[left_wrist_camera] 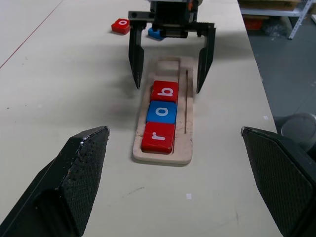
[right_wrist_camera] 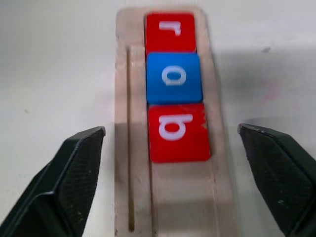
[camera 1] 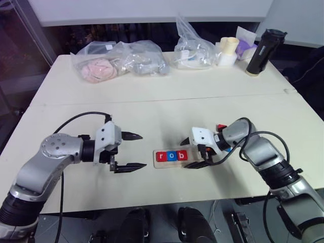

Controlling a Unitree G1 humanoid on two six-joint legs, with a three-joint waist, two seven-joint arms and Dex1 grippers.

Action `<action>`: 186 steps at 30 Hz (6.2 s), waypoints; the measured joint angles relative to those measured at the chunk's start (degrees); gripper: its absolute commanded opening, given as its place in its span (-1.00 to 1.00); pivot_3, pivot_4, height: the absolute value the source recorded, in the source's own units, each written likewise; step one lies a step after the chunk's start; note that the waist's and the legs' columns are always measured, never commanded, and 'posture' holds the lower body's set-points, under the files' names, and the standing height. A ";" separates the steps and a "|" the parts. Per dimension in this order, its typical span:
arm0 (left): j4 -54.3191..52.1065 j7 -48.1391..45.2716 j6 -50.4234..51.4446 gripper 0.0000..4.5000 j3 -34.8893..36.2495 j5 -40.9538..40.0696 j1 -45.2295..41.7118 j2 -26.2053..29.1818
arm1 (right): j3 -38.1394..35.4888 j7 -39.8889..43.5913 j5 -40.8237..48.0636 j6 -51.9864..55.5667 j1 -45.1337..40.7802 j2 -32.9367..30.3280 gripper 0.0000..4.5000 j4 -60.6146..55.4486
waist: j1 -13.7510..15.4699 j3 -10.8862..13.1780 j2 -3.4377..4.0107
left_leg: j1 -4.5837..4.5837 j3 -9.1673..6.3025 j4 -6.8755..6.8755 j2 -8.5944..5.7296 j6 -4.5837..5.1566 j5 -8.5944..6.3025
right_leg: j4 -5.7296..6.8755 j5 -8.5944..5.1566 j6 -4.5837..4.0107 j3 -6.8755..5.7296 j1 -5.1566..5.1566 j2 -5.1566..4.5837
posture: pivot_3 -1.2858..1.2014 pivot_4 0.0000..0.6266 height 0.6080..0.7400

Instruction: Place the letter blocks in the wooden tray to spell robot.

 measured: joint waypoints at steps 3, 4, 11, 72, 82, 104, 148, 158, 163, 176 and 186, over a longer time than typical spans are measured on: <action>0.00 0.05 0.00 1.00 -0.01 0.00 0.00 -0.09 | -2.98 -1.06 2.08 2.75 -0.23 -0.48 0.98 -1.46 | 0.04 0.00 0.00 | -0.01 0.00 0.00 0.00 -0.02 -0.01 | -0.01 0.00 0.00 0.00 0.00 -0.01 | 0.03 -0.52 1.00; 0.00 0.06 0.00 1.00 -0.01 0.00 0.00 -0.10 | -4.06 -1.79 2.52 3.70 -0.53 -0.69 0.98 -1.64 | 0.07 0.00 0.00 | -0.01 0.00 0.00 0.00 -0.06 -0.04 | -0.01 0.00 0.00 0.00 0.00 -0.02 | 0.03 -0.52 1.00; 0.00 0.23 -0.04 1.00 -0.02 0.02 0.20 -0.30 | -22.06 -23.97 4.04 17.35 -0.59 0.49 0.98 -2.78 | 0.16 -0.01 0.00 | -0.10 0.00 -0.11 -0.02 -0.16 -0.09 | -0.04 0.00 -0.01 -0.01 -0.10 -0.07 | 0.03 -0.52 1.00; 1.57 -0.08 -1.12 1.00 -1.96 1.78 -1.15 -2.12 | -31.43 -71.12 1.65 53.24 9.01 19.28 -0.48 -20.49 | 0.10 0.00 0.12 | -0.04 0.05 0.07 0.02 -0.03 0.32 | 0.53 -0.01 -0.01 0.03 -0.18 0.24 | 0.03 -0.52 1.00; 5.88 -2.06 -3.62 1.00 -4.86 2.46 -3.96 -4.75 | -37.29 -67.13 4.98 68.80 30.58 16.16 -0.48 -52.62 | 0.09 -0.02 0.05 | -0.09 -0.05 -0.02 0.04 -0.04 0.31 | 0.35 -0.06 0.05 -0.04 -0.15 0.24 | 0.03 -0.52 1.00; 7.69 -2.91 -5.36 1.00 -6.56 4.28 -4.97 -5.42 | -33.82 -72.33 3.01 63.96 32.20 26.16 -0.26 -48.33 | -0.05 -0.01 0.04 | -0.48 -0.05 -0.06 0.06 -0.03 0.29 | 0.01 0.01 -0.02 -0.12 -0.40 0.17 | 0.03 -0.52 1.00; 6.51 -2.39 -4.84 1.00 -6.02 4.21 -5.41 -3.96 | -19.79 -4.19 6.48 -11.63 24.86 -21.04 0.99 4.05 | 0.37 0.08 -0.08 | -0.20 -0.14 0.12 0.06 0.06 0.26 | -0.11 0.04 0.00 -0.30 0.06 0.15 | 0.03 -0.52 1.00; 5.54 -2.26 -3.79 1.00 -4.94 4.20 -4.79 -3.74 | -18.78 -3.10 5.76 -13.71 24.58 -20.20 0.43 5.61 | 0.39 0.07 -0.07 | -0.19 -0.14 0.12 0.06 0.05 0.25 | -0.10 0.05 -0.02 -0.29 0.06 0.11 | 0.03 -0.52 1.00; 5.45 -2.10 -3.72 1.00 -4.90 4.20 -4.68 -3.73 | -18.69 -3.04 5.14 -14.30 23.48 -19.95 -0.50 6.37 | 0.38 0.07 -0.07 | -0.17 -0.14 0.12 0.06 0.03 0.26 | -0.10 0.08 -0.07 -0.28 0.07 0.10 | 0.03 -0.52 1.00; 4.92 -1.60 -3.55 1.00 -4.84 4.16 -4.62 -3.81 | -13.31 -1.56 6.88 -5.69 13.33 -16.17 -0.50 -6.37 | 0.29 0.06 -0.04 | -0.08 -0.14 0.11 0.08 0.01 0.27 | 0.04 0.08 -0.08 -0.28 0.06 0.10 | 0.03 -0.52 1.00; 3.72 -0.90 -2.65 1.00 -4.34 3.08 -4.03 -3.17 | -3.33 -1.99 1.37 -6.88 5.82 -8.13 -0.50 0.32 | 1.03 0.06 -0.04 | -0.13 -0.11 0.11 0.02 0.00 0.27 | -0.01 0.09 -0.09 -0.27 0.02 0.01 | 0.03 -0.52 1.00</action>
